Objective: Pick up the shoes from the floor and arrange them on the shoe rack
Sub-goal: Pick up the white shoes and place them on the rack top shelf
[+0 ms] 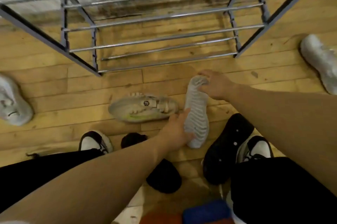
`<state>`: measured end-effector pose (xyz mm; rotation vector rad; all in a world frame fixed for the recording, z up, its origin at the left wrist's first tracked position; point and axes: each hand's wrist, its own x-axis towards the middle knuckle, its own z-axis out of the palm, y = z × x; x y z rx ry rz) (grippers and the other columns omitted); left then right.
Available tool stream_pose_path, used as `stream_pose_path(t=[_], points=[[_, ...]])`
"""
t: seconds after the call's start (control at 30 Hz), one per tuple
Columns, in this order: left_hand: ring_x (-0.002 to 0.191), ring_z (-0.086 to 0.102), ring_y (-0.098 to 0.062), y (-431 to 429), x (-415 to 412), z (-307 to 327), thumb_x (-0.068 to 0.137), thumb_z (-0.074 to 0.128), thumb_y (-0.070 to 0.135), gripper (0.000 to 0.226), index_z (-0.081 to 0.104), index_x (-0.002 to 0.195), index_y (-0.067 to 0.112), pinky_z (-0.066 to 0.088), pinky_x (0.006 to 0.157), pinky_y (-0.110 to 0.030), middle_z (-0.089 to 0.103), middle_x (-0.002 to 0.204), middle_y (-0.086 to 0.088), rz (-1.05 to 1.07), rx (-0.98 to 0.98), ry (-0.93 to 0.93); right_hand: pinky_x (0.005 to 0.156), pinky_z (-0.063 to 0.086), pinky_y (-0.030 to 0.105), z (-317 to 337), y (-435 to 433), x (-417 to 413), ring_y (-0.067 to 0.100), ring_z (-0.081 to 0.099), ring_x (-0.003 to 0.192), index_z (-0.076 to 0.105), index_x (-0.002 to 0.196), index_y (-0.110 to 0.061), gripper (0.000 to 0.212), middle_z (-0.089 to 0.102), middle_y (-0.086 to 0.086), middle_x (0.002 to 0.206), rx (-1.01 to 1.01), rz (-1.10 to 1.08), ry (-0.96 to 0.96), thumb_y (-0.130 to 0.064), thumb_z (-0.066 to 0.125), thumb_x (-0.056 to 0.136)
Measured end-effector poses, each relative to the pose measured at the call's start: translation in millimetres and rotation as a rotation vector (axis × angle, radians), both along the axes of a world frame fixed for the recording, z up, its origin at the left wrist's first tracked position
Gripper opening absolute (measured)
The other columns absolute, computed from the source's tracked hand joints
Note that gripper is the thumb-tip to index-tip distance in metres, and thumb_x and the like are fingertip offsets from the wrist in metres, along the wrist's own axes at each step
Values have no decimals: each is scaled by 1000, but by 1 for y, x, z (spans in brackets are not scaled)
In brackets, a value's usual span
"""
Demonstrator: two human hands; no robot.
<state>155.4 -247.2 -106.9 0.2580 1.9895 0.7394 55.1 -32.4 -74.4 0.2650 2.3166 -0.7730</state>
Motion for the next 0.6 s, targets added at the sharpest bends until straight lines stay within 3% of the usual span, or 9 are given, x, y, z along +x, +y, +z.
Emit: stream_pose_path(t=[0.1, 0.23, 0.33, 0.4, 0.5, 0.6], points=[[148, 30, -35, 2, 1, -16, 95, 73, 38, 97, 6, 165, 36, 37, 119, -47, 22, 162, -12, 105, 39, -106, 93, 34, 14, -23, -4, 2, 24, 43, 143, 45, 155, -21, 57, 43, 2, 159, -59, -29, -1, -22, 63, 101], [146, 40, -29, 7, -6, -24, 84, 81, 42, 102, 15, 163, 42, 42, 117, -47, 29, 161, -6, 252, 118, -186, 95, 34, 16, -34, -6, 3, 19, 48, 138, 52, 151, -20, 54, 49, 1, 153, -90, -80, 19, -16, 65, 99], [147, 41, -22, 15, -6, -19, 84, 85, 34, 104, 19, 164, 29, 42, 118, -45, 34, 162, -2, 319, 188, -205, 93, 32, 13, -28, -1, -2, 18, 46, 139, 51, 152, -23, 55, 47, 0, 156, -98, -66, 15, -18, 66, 99], [144, 44, -17, 22, -6, -9, 77, 90, 37, 111, 21, 164, 27, 42, 118, -42, 38, 161, 1, 368, 217, -201, 97, 35, 18, -19, 5, -3, 20, 45, 141, 51, 151, -27, 57, 46, -1, 157, -104, -107, 22, -19, 68, 97], [141, 47, -14, 30, -7, 15, 54, 93, 60, 130, 23, 162, 38, 45, 116, -42, 42, 157, 6, 416, 244, -161, 98, 41, 27, 12, 20, -5, 23, 43, 143, 53, 150, -31, 59, 43, 0, 160, -139, -202, 19, -20, 70, 95], [144, 42, -14, 36, -15, 54, 63, 96, 52, 125, 21, 162, 41, 42, 117, -41, 37, 160, 12, 398, 274, -130, 100, 47, 33, 69, 36, -10, 27, 42, 144, 48, 153, -36, 61, 35, 1, 164, -127, -200, 28, -23, 69, 97]])
